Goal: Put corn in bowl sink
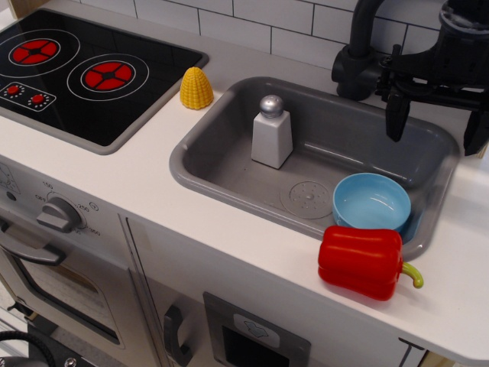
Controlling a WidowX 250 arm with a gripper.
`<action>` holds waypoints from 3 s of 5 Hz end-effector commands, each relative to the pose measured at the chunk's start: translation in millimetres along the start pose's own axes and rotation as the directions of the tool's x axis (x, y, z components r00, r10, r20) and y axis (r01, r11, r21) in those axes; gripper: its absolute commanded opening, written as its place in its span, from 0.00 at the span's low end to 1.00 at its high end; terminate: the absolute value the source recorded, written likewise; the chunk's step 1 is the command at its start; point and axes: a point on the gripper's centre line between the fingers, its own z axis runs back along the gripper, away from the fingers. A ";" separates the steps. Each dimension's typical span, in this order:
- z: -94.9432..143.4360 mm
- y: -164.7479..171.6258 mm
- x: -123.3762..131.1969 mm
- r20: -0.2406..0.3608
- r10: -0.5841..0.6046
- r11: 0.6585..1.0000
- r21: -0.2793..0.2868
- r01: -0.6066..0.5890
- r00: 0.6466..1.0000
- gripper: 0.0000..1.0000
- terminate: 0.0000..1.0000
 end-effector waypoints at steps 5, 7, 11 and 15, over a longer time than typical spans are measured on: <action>33.3 167.6 9.6 0.120 0.559 0.828 -0.037 -0.559 0.820 1.00 0.00; 32.2 225.3 28.5 0.122 0.741 0.666 -0.002 -0.746 0.661 1.00 0.00; -22.5 237.8 56.9 0.094 0.917 0.389 -0.002 -0.921 0.387 1.00 0.00; -42.0 237.4 56.2 0.119 0.919 0.369 0.076 -0.926 0.376 0.00 0.00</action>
